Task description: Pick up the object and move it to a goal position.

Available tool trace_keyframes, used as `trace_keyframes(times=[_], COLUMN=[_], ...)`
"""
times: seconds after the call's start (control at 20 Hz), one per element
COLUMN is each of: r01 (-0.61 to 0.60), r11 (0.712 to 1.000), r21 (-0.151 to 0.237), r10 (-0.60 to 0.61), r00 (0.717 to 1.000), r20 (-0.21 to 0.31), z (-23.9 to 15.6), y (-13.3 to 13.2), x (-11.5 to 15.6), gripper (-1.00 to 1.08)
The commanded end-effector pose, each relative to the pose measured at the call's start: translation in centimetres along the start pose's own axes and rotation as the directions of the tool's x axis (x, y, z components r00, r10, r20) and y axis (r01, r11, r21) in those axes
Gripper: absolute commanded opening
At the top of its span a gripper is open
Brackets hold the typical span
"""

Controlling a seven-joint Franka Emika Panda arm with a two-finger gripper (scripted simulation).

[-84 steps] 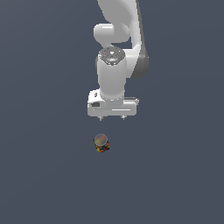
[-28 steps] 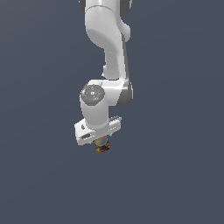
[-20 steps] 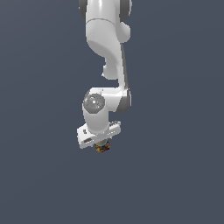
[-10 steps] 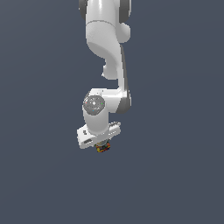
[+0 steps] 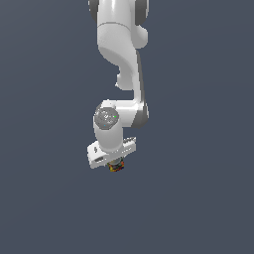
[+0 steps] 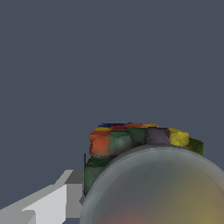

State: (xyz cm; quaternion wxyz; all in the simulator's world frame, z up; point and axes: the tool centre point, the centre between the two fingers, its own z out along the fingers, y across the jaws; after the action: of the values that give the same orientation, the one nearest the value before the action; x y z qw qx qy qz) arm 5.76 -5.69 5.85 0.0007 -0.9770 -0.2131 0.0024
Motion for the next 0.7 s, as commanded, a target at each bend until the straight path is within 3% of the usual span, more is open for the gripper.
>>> trace_keyframes(times=[0.0,0.65], r01=[-0.001,-0.001], r11=[1.0,1.0], r21=[-0.002,-0.002], r10=[0.001,0.001], r00=[1.0,1.0], r20=[-0.003,-0.003], z=[-0.6,-7.0], y=[0.2,2.5], x=[-0.3,-5.9], gripper=[-1.0,-1.0])
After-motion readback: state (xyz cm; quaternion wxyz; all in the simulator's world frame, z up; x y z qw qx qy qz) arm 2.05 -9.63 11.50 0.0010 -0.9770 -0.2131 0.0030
